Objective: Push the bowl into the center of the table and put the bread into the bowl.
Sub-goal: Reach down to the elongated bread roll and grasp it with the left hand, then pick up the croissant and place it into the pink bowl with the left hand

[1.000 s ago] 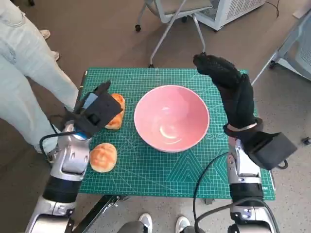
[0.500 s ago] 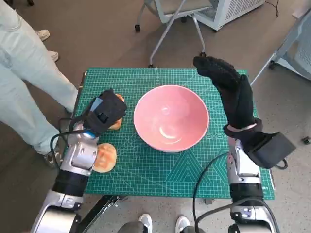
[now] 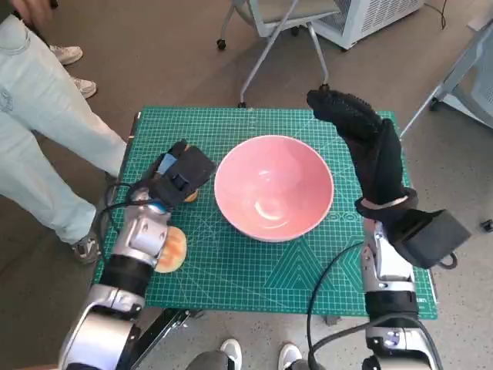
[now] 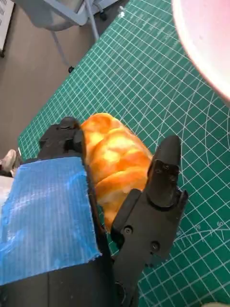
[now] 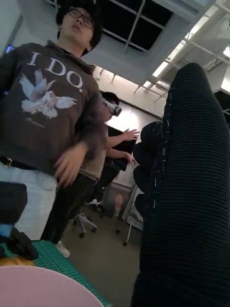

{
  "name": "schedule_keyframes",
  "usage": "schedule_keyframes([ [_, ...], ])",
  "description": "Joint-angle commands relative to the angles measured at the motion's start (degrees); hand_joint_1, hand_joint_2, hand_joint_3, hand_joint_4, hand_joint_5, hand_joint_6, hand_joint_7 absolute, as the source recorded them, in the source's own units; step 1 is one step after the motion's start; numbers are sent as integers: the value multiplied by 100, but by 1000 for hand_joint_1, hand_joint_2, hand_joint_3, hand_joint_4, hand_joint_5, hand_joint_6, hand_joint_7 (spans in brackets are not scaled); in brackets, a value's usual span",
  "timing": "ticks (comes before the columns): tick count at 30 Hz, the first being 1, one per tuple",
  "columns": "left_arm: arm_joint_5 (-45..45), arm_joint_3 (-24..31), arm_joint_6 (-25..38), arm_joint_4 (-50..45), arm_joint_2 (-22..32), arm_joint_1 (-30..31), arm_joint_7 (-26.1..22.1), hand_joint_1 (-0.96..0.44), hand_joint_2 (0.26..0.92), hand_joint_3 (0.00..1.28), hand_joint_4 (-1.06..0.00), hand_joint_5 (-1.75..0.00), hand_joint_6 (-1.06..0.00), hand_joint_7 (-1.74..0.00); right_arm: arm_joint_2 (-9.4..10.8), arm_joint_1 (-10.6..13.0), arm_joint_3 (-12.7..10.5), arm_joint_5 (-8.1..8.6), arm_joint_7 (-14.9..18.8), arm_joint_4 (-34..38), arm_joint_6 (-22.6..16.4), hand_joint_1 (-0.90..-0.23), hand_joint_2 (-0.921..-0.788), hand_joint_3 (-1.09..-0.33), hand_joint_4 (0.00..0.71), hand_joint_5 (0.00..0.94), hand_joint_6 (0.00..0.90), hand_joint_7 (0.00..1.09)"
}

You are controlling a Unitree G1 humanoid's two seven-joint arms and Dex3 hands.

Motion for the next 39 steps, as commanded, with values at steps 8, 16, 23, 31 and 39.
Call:
schedule_keyframes([
  [8,-47,-66,-438,689,4,-159,230,-157,878,4,-437,-1510,-323,-25,-86,197,-28,-5,21,-76,151,-703,-921,-797,156,0,-1,565],
  [16,309,-386,-1094,1606,108,-311,967,49,765,330,-628,-1311,-585,-850,-91,213,-31,-57,-36,-78,109,-685,-921,-799,156,0,-1,566],
  [23,311,-443,-1366,1711,257,-310,1102,10,630,612,-605,-1494,-690,-1028,-68,239,-18,-96,-84,-95,71,-682,-921,-797,157,0,-1,566],
  [31,89,-183,-1475,1006,457,-92,1096,9,638,617,-569,-1563,-710,-988,-43,236,-13,-99,-101,-34,36,-681,-921,-795,157,0,0,567],
  [39,17,113,-1187,-477,586,342,1082,9,727,405,-679,-1384,-719,-942,-16,226,-7,-80,-109,-7,24,-679,-921,-794,158,1,0,568],
])
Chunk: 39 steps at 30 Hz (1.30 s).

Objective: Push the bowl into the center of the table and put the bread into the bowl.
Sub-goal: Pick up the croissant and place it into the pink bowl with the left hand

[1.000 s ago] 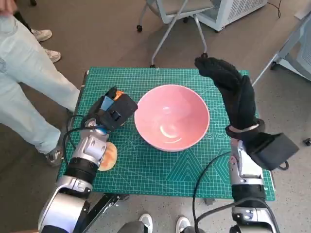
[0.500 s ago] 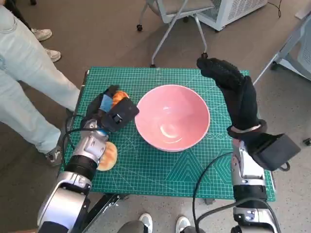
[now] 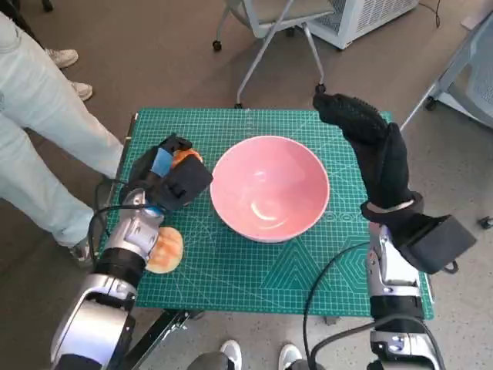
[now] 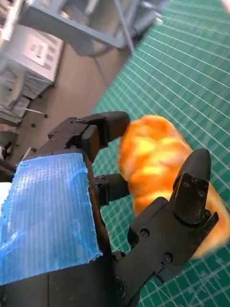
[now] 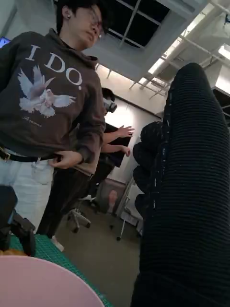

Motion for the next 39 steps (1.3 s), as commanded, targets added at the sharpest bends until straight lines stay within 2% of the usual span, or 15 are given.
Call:
schedule_keyframes([
  [1,-20,191,216,-957,141,283,-15,9,779,300,-706,-1338,-717,-930,50,103,4,-47,-38,86,33,-679,-921,-794,158,1,0,568],
  [3,-20,266,247,-1369,169,427,-19,8,846,160,-742,-1275,-714,-920,60,98,8,-39,-40,91,35,-679,-921,-794,158,1,0,568],
  [5,-12,339,262,-1767,199,565,-26,6,874,102,-763,-1230,-702,-943,70,98,12,-31,-38,93,35,-680,-921,-794,158,1,0,568],
  [10,10,535,280,-2775,256,862,-45,4,904,41,-795,-1101,-662,-1072,94,94,9,-25,-33,115,25,-683,-921,-793,158,1,0,568],
  [19,92,746,192,-4142,272,1194,-119,3,911,25,-815,-1050,-639,-1128,117,123,0,9,-18,55,41,-683,-921,-794,157,0,-1,568],
  [28,451,625,241,-5124,236,1321,-226,3,894,12,-848,-1054,-712,-1012,122,141,-14,44,-15,37,61,-683,-921,-794,157,0,-1,568],
  [39,633,213,224,-6106,130,1397,-935,2,887,6,-878,-1025,-732,-985,127,202,-22,24,-49,-32,46,-683,-921,-794,157,0,0,568],
])
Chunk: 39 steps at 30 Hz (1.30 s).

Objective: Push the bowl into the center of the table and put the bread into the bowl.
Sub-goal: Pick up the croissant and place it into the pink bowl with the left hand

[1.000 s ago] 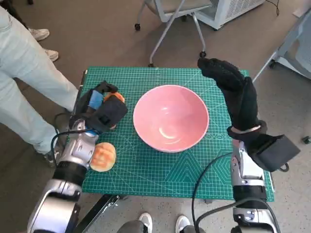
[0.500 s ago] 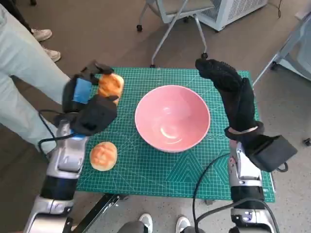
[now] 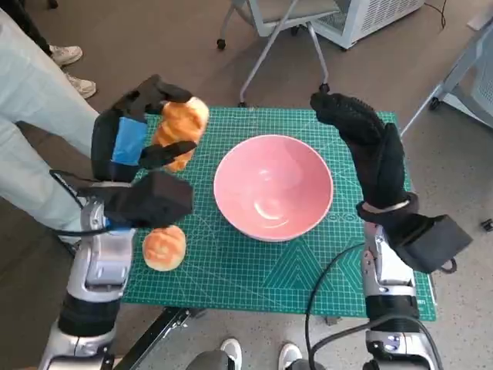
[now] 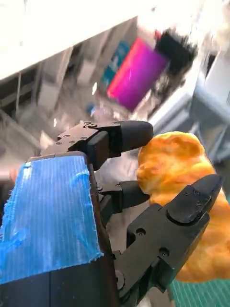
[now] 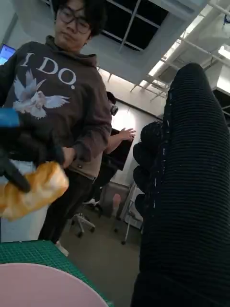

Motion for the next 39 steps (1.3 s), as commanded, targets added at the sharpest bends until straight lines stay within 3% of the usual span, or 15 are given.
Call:
schedule_keyframes([
  [1,98,-231,-30,-381,-88,103,-372,2,887,6,-877,-1027,-732,-983,13,177,-28,-7,-34,-11,47,-683,-921,-794,157,0,0,568],
  [8,-15,-664,-357,-184,-309,-52,-843,1,893,10,-851,-1089,-732,-947,15,205,-33,-28,-64,-69,44,-679,-921,-796,158,0,0,569],
  [18,-44,-1090,-1315,1269,-447,-413,-1086,2,901,11,-845,-1083,-698,-995,26,253,-39,-27,-92,-124,69,-676,-921,-797,158,0,0,569],
  [21,-173,-1152,-1550,1637,-467,-452,-1271,2,913,29,-815,-1107,-638,-1063,21,284,-42,-23,-105,-161,76,-675,-921,-795,158,0,0,569],
  [23,-205,-1215,-1646,1815,-438,-470,-1431,1,917,122,-721,-1183,-493,-1229,15,305,-46,-21,-114,-192,85,-677,-921,-794,158,0,0,569],
  [24,-204,-1242,-1682,1882,-420,-477,-1504,-1,905,123,-664,-1054,-449,-1116,13,314,-49,-19,-117,-205,89,-678,-921,-794,158,0,0,569],
  [25,-170,-1295,-1678,1933,-367,-489,-1650,-1,898,105,-632,-770,-442,-844,9,321,-57,-13,-121,-216,97,-680,-921,-794,158,0,0,569],
  [26,-145,-1328,-1678,1967,-332,-496,-1755,-37,893,76,-534,-504,-407,-588,7,326,-62,-9,-124,-225,102,-684,-921,-793,158,0,1,569],
  [27,-99,-1385,-1664,1993,-263,-521,-1929,-50,893,64,-501,-406,-399,-487,2,334,-69,-6,-126,-236,107,-685,-921,-793,158,0,1,570],
  [29,-32,-1463,-1655,2004,-133,-560,-2222,-133,883,29,-331,-166,-343,-223,0,347,-77,-1,-131,-256,117,-690,-921,-792,158,0,2,571],
  [33,-89,-1449,-1696,1853,122,-564,-2731,-240,872,7,-199,-35,-290,-61,12,369,-89,1,-143,-274,123,-694,-921,-792,158,0,2,572],
  [39,-569,-1110,-1709,1379,339,-336,-3236,-294,864,0,-161,-3,-261,-11,42,394,-73,-71,-220,-308,110,-685,-921,-791,161,2,3,573],
])
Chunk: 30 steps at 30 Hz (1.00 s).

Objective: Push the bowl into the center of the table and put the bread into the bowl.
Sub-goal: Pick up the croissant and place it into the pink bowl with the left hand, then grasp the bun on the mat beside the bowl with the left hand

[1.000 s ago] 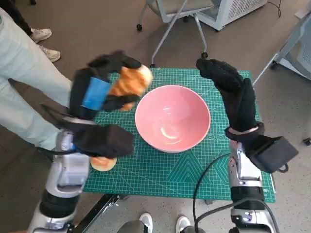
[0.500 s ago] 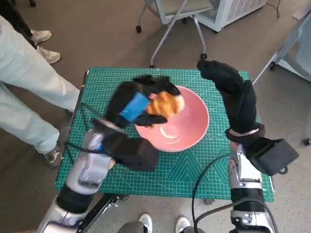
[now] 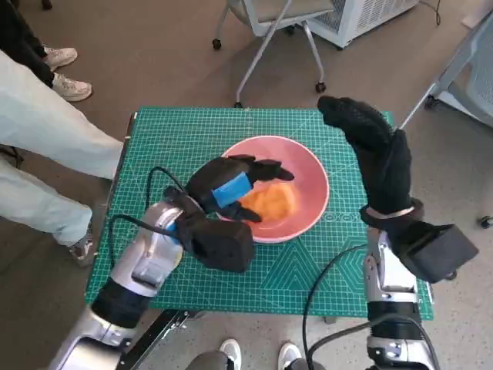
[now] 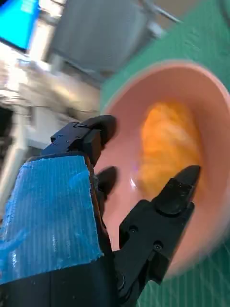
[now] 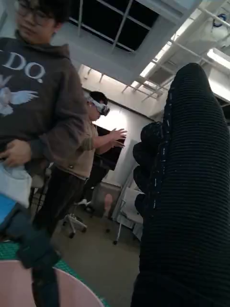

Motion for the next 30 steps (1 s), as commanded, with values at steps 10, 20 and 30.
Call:
schedule_keyframes([
  [10,-1813,1235,-857,-942,794,570,-1010,-299,847,0,-149,0,-270,-11,70,196,49,-130,-173,-28,59,-673,-921,-791,164,3,4,572],
  [20,-3141,2621,-2224,-969,1619,1344,-1501,-350,819,0,-167,-9,-330,-47,113,187,69,-141,-163,31,32,-671,-921,-791,164,2,5,570],
  [30,-4104,3617,-2495,-986,2413,2211,-2243,-380,765,0,-213,-27,-361,-93,99,139,76,-49,-76,30,98,-678,-921,-791,163,1,5,569],
])
